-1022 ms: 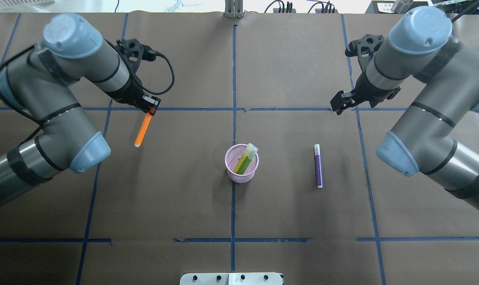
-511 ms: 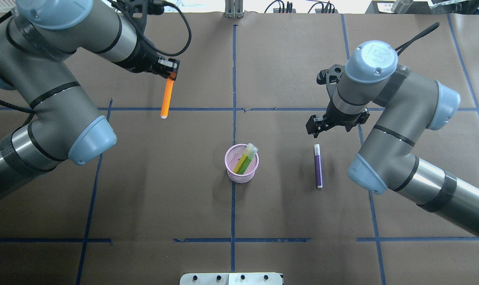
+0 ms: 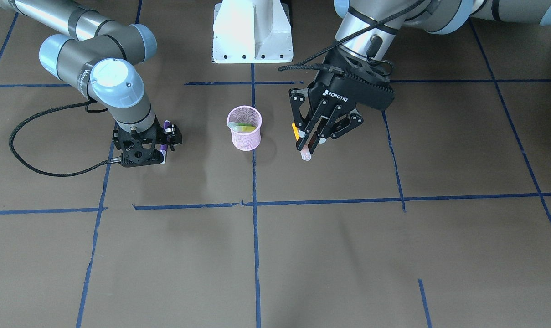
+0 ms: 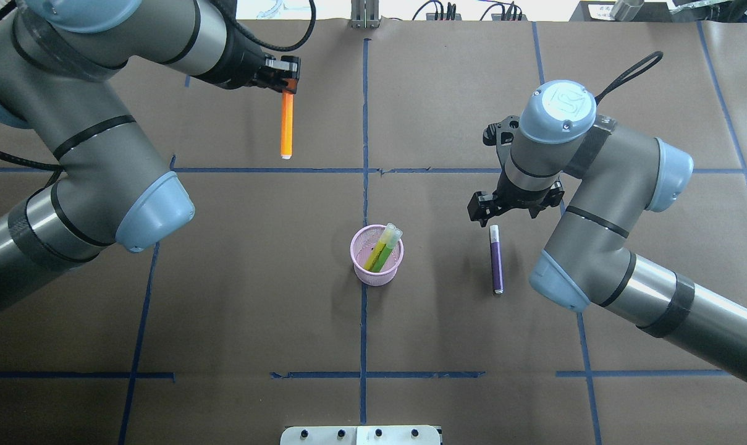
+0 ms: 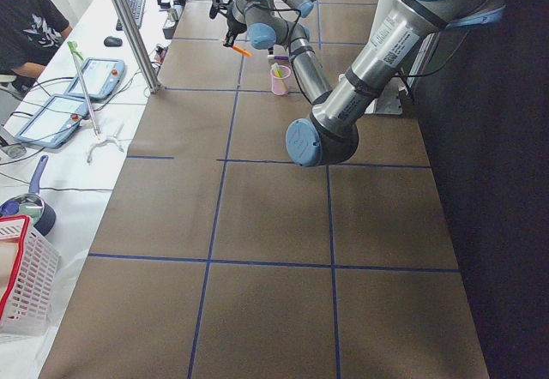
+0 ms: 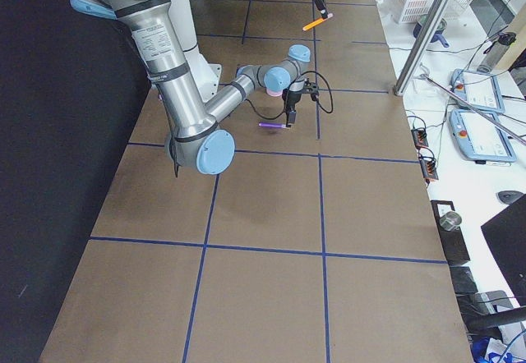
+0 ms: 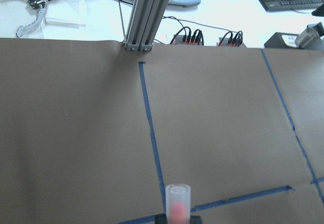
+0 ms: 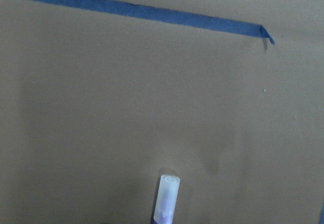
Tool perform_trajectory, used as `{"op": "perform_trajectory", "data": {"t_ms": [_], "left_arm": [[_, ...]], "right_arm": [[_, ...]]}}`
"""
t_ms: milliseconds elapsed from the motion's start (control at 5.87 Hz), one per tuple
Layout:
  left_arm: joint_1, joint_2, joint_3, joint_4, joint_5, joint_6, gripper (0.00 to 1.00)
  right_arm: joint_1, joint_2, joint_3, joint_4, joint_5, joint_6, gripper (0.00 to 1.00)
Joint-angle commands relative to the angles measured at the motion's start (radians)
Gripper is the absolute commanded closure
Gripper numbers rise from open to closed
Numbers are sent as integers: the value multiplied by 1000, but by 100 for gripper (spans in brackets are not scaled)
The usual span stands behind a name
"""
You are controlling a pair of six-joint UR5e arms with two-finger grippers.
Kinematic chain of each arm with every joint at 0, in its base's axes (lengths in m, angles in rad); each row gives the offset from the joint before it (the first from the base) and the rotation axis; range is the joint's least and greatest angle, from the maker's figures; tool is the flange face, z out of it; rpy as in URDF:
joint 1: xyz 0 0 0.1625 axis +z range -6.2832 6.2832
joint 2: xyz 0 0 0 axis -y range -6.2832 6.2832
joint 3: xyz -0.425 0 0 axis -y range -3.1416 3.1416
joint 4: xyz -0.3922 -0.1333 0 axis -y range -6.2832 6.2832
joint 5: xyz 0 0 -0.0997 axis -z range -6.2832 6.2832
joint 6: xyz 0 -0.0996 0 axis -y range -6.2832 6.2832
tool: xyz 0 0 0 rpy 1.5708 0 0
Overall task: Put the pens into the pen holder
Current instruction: 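Lift the orange highlighter with the left gripper while the right lowers over the purple marker, then carry the orange highlighter over the cup while the right gripper grasps the purple marker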
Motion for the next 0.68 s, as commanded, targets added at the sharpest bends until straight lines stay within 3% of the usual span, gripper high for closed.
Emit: {"op": "perform_trajectory", "data": {"t_ms": [0, 170, 511], "left_arm": [[55, 0, 0, -78, 123, -73, 100], [104, 3, 0, -125, 199, -93, 100], [112, 14, -15, -138, 212, -95, 100]], "right_arm": [[-3, -2, -18, 26, 19, 21, 0], [-3, -13, -64, 145, 36, 66, 0], [-9, -10, -92, 177, 36, 86, 0]]}}
